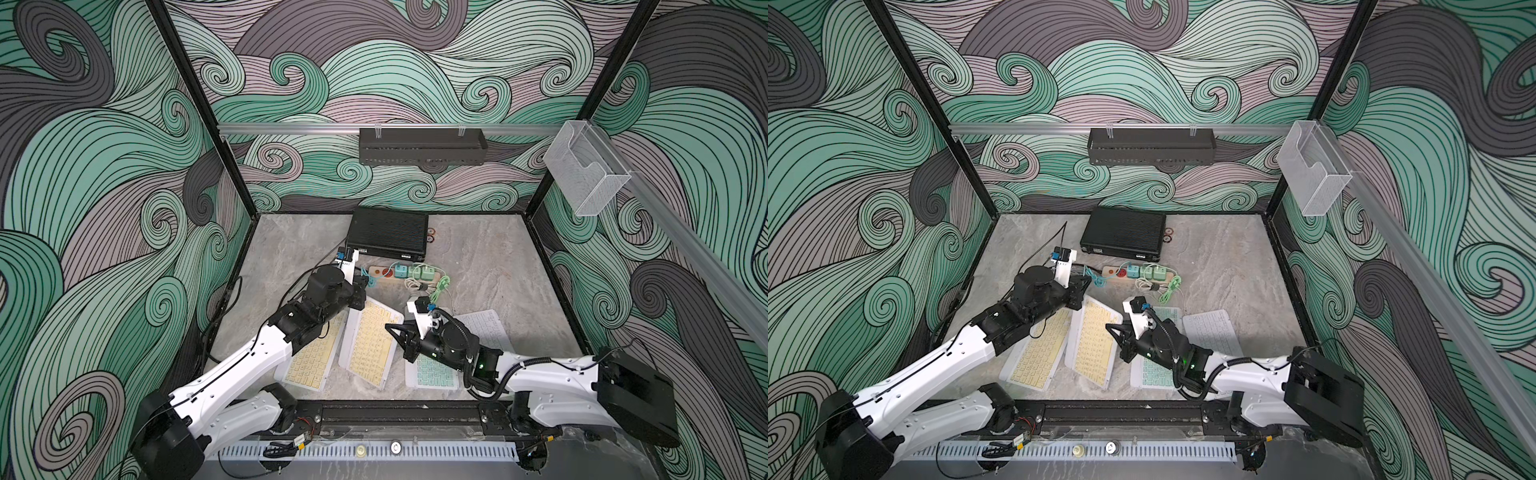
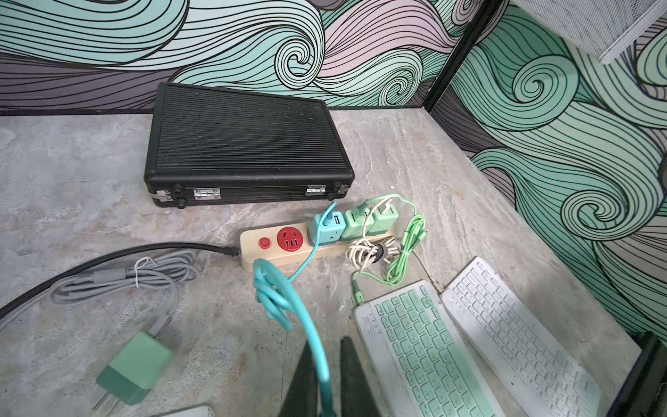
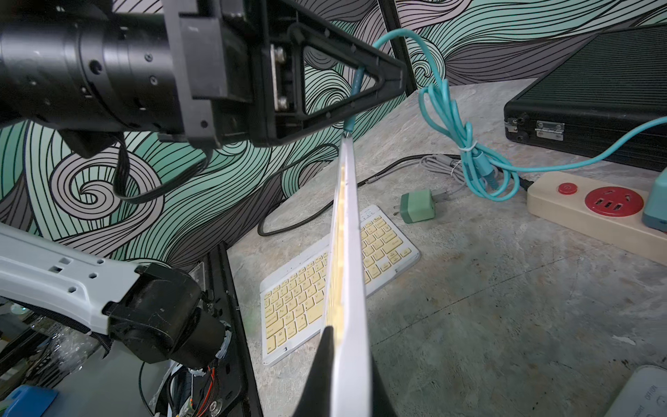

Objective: Unplug the wireless keyboard
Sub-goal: Remove the power cord from the keyboard.

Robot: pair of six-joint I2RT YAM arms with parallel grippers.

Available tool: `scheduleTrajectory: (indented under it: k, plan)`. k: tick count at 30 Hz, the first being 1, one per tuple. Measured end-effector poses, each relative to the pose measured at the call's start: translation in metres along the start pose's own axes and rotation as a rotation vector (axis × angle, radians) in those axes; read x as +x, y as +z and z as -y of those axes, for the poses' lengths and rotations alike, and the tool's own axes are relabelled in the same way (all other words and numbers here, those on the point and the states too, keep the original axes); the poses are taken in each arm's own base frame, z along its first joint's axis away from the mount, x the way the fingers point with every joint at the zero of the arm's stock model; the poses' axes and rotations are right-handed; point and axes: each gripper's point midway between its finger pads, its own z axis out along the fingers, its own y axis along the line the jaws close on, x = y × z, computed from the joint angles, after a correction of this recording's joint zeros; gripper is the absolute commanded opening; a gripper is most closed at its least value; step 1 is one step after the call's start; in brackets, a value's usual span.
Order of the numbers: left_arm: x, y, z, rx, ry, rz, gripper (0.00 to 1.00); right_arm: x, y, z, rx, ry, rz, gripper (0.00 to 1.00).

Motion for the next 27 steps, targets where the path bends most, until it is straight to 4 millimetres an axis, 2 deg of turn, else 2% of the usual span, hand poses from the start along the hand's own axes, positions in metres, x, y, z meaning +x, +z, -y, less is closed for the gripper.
scheduleTrajectory:
  k: [14, 23, 27]
  plan:
    - [0.002, 0.0, -0.009, 0.043, -0.165, -0.003, 0.0, 0.001, 0.005, 0.002, 0.016, 0.022, -0.007, 0.0]
    - [0.009, 0.006, -0.021, -0.033, -0.06, -0.02, 0.0, 0.009, 0.019, 0.004, 0.027, 0.054, -0.038, 0.0]
    - [0.011, 0.011, -0.019, -0.082, 0.013, -0.036, 0.0, 0.011, 0.021, 0.005, 0.03, 0.07, -0.038, 0.0]
